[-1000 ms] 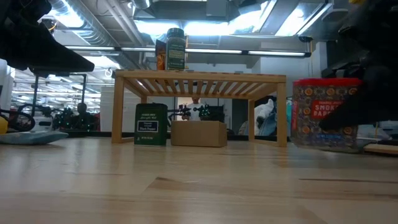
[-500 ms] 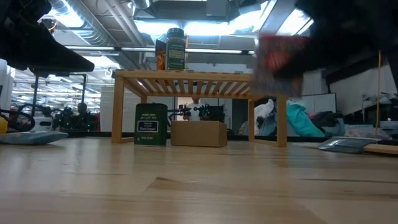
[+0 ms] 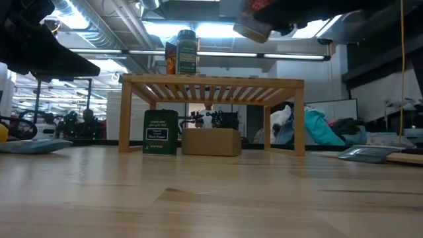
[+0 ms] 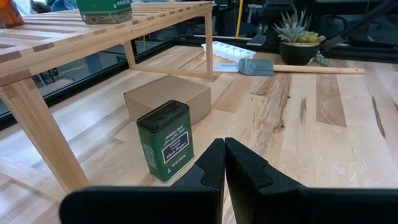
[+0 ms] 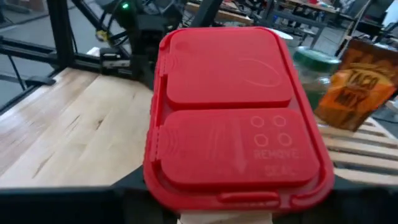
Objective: Shelf spices
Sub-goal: Put the red seasoning can on the shelf
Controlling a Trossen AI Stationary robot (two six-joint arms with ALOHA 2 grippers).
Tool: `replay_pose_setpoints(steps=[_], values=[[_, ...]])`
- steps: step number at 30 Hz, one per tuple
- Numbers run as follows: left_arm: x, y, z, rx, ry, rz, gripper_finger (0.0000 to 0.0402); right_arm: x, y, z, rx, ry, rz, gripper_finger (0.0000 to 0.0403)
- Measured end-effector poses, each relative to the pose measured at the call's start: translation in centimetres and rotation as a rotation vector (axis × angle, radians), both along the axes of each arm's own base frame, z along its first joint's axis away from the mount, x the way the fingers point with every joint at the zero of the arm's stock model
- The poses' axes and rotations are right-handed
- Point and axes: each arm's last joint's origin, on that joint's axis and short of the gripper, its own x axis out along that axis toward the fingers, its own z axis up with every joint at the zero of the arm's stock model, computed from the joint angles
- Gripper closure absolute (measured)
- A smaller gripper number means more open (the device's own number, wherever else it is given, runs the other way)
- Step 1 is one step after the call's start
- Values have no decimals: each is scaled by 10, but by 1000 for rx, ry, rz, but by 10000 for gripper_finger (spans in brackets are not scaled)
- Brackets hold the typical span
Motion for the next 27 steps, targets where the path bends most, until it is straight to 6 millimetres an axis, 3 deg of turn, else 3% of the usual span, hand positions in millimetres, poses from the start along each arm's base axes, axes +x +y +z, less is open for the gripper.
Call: replay_pose_setpoints(steps=[6,11,19,27], values=[[0,0,0,7,4,-1,396,8,-58,18,41,-2,42,232],[0,0,0,16,10,-2,396,24,-90,23,76,15,39,232],[-1,1,-2,22,19,1,396,64,-110,10,97,93,95,232],[-1,1,-3,24,23,2,396,77,-124,1,99,191,46,232]])
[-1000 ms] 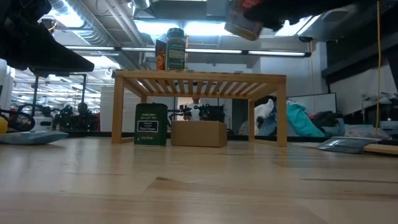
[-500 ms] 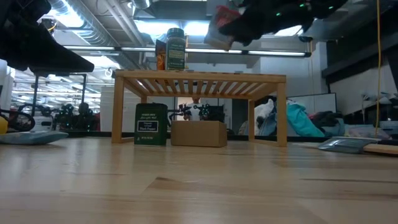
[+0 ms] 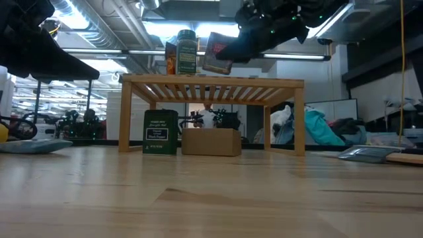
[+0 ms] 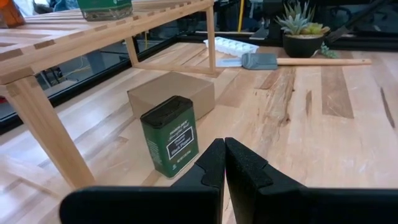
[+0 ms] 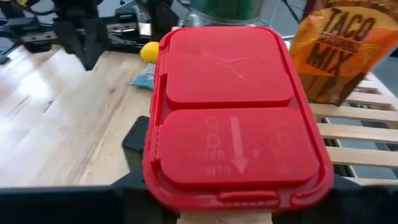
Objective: Shelf spices
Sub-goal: Put the red seasoning can on the shelf, then put the black seasoning can on the shelf
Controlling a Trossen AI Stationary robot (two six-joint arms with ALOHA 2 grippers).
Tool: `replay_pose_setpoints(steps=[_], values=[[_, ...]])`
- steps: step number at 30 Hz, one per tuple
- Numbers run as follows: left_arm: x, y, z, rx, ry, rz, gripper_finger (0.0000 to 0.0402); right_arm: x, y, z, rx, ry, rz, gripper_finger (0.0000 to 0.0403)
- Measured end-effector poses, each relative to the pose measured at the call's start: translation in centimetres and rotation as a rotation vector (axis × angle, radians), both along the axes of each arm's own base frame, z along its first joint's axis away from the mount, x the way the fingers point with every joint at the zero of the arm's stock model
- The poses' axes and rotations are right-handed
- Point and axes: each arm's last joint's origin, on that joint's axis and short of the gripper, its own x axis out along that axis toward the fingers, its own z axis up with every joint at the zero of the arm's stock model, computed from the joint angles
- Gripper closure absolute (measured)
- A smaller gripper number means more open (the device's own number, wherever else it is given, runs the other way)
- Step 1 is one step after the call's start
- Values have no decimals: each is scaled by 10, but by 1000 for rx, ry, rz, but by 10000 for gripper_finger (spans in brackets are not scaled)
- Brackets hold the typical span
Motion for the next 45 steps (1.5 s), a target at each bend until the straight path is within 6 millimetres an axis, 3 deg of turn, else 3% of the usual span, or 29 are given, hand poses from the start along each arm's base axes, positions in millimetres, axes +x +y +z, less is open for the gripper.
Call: replay_pose_setpoints(steps=[8,13,18,29,45], values=[[0,0,0,0,1,1,396,-3,-6,-2,0,20,-32,227],[0,0,0,-1,0,1,396,-3,-7,-2,-18,31,-75,151],[0,0,0,-1,0,1,396,-3,-8,-2,-38,37,-116,117],[0,0,0,-1,0,1,396,-4,-9,0,-67,33,-134,110],[0,0,0,-1,0,1,396,-39,6,43,-27,-10,-157,109]])
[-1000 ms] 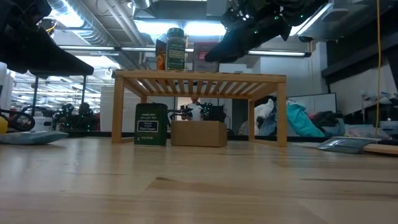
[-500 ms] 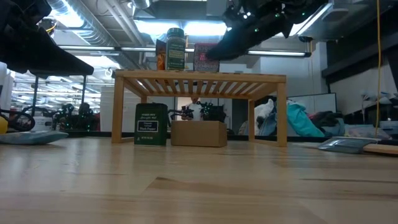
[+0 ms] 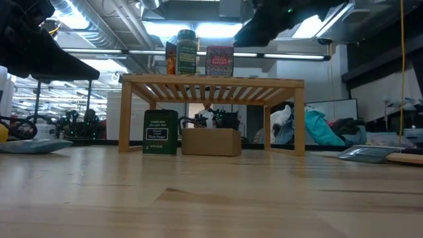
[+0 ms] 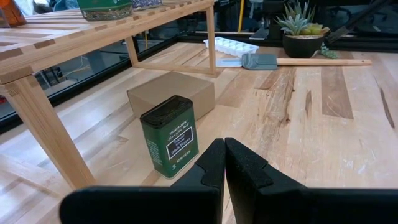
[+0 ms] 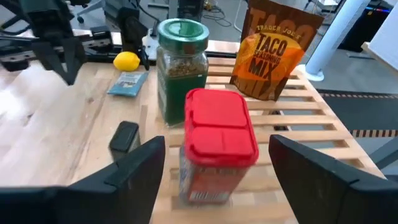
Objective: Shelf spices
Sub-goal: Put the black seasoning can on the shelf
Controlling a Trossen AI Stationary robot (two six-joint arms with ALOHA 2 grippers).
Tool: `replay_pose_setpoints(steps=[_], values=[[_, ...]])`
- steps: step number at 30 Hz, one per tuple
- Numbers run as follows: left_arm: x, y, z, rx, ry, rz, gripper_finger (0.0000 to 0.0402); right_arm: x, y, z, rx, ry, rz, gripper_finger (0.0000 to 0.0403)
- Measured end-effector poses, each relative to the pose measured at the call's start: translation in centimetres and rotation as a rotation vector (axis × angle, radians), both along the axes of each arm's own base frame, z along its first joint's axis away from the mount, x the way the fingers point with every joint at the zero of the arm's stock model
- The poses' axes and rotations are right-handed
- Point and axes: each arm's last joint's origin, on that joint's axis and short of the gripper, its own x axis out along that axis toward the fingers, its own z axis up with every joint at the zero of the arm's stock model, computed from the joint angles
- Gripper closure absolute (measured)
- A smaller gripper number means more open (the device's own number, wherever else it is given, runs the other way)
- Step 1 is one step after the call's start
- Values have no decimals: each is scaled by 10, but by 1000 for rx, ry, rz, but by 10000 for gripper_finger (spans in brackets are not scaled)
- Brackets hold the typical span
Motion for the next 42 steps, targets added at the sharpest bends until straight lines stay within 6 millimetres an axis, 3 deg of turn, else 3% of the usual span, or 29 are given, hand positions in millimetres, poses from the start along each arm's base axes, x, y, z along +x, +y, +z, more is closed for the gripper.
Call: replay_pose_setpoints(steps=[7,12,19,24,29,33,42], values=[[0,0,0,-1,0,0,396,-28,12,15,100,44,-14,109],[0,0,0,0,0,0,396,-41,30,14,251,134,54,109],[0,0,0,-3,-1,1,396,-33,88,4,330,277,155,109],[0,0,0,-6,-3,1,396,-20,138,-5,235,308,175,109],[0,0,0,-7,-4,1,396,-5,183,-34,86,395,142,109],[0,0,0,-7,-3,1,396,11,211,-70,-17,470,62,109],[0,0,0,-6,-3,1,396,59,244,-161,-162,446,-33,109]])
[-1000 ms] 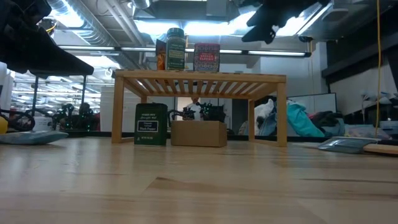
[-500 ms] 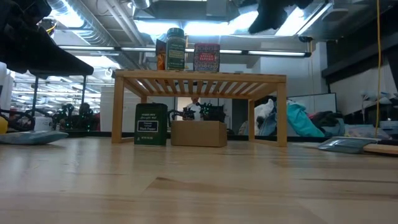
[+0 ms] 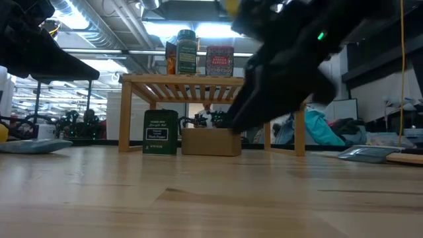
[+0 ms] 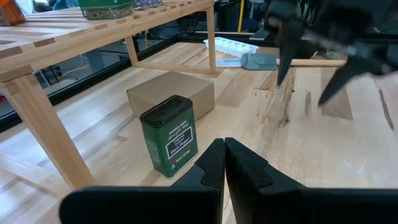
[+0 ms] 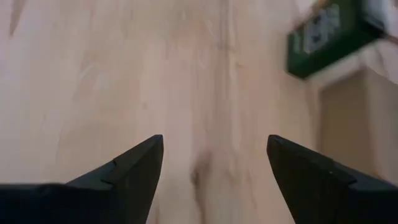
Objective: Shelf spices
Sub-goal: Put the black seasoning can on the shelf
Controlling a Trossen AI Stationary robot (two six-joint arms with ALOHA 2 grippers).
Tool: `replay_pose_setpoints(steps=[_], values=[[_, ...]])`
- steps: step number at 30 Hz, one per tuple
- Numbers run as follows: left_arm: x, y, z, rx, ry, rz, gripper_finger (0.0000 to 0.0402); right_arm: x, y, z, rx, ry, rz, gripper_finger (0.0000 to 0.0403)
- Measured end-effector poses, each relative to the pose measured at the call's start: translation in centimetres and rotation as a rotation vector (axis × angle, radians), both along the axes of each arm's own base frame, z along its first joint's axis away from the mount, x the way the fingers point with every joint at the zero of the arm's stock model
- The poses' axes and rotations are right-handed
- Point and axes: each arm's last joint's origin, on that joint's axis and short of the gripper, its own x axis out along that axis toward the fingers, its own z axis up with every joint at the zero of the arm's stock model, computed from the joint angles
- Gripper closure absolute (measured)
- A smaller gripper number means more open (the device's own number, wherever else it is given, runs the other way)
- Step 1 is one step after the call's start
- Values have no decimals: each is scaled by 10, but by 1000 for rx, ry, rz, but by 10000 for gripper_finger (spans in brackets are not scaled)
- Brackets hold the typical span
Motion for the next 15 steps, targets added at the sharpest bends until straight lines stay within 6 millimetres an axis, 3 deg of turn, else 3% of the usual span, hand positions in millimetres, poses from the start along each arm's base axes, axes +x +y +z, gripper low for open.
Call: replay_pose_setpoints(steps=[4,8,15], values=[[0,0,0,1,0,0,396,18,1,-24,-18,-81,3,109],[0,0,0,1,1,0,396,33,-6,-27,-11,-207,-26,109],[0,0,-1,7,6,0,396,35,-48,-35,38,-440,-125,109]])
